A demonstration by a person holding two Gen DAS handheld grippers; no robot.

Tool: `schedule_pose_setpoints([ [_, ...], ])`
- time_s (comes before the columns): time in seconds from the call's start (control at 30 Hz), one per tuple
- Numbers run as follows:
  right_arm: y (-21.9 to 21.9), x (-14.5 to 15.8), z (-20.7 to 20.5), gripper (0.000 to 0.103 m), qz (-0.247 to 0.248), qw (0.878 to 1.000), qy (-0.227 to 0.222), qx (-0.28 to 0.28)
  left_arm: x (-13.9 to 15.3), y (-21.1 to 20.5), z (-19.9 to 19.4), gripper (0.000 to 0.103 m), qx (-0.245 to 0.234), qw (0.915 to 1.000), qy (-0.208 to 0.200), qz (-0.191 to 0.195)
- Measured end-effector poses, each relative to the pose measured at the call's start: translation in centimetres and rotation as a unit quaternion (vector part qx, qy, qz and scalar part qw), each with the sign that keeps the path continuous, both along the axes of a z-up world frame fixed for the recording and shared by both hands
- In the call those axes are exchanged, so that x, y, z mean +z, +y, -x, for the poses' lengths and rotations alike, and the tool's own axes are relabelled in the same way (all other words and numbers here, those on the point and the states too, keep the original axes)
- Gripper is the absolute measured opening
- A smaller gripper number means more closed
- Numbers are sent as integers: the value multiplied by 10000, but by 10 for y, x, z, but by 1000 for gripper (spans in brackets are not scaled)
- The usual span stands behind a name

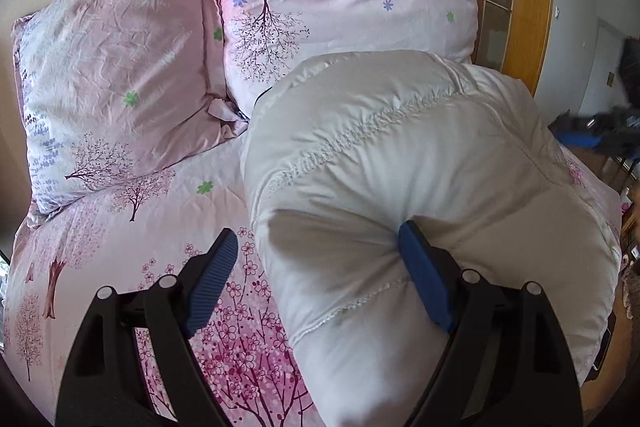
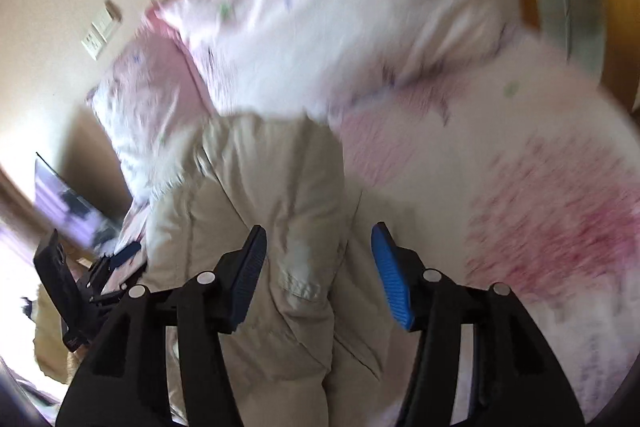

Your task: Fold large clothes

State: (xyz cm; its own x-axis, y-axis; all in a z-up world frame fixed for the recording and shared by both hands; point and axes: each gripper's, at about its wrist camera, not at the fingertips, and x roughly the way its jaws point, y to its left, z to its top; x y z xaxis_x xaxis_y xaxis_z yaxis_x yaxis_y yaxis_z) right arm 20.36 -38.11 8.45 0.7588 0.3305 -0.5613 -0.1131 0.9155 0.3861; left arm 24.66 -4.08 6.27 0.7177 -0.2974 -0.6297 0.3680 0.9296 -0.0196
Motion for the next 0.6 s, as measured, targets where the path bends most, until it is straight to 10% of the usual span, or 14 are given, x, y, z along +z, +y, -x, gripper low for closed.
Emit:
schedule_pose_setpoints([
  [0.13,27,1,17,27,367,9984,-165,395,0,-4,2,83,3,9999,-120,-117],
  [0.6,40,-58,-3,25,447,9958,541,589,-2,-4,2,84,-84,9998,-161,12],
])
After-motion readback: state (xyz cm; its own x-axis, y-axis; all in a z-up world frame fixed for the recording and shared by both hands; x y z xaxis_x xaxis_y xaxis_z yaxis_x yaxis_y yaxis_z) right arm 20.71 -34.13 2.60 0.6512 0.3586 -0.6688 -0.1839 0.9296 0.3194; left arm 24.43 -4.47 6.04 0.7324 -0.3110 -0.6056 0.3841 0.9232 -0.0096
